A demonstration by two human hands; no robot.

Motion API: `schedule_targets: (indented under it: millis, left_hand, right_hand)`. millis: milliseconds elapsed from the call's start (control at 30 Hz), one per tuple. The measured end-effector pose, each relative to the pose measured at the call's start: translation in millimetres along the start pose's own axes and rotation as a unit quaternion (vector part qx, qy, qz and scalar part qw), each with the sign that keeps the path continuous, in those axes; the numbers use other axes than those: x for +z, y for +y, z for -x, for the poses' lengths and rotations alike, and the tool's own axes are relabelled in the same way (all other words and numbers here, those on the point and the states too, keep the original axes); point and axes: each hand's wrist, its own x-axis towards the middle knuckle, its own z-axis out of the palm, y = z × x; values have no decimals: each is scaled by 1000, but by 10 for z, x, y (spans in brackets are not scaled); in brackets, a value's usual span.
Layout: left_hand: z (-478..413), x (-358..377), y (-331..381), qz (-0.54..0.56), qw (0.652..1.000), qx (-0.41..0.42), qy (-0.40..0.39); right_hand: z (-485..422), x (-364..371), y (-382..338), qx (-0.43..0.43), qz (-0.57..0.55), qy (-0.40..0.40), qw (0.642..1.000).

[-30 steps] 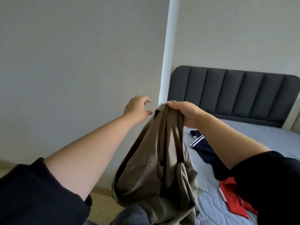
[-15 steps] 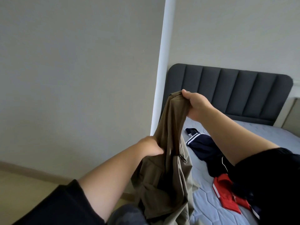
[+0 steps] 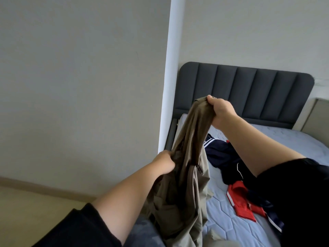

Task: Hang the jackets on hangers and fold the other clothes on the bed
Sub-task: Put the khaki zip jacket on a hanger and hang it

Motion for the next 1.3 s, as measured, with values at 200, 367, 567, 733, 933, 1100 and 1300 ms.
schedule_targets:
  millis: [200,367,567,733,933,1100,1300]
  left_hand:
    - [-40,-404,-11,5,997,66,42]
    - [-11,-546,216,-29,987,121,101]
    - [15,-578,400,-64,981,143,111]
    - [-4,-617,375,-83,981,146,97]
    - [13,-863,290,-183,958,135,176]
    - [68,-1169,330,-338,901,81,258]
    - [251,-1979,222,-360,878,-74,307]
  right_hand:
    - [-42,-347,110,-24,505,13,863]
    - [107,-341,539,-65,784,-132,603]
    - [186,-288,852,80,529,-360,765]
    - [194,-264,849,-77,675,-240,693]
    - [172,-111,596,-248,711,-14,658]
    - [202,289,389,-324,701,32,635]
    - [282,828,95,-379,705,23,599]
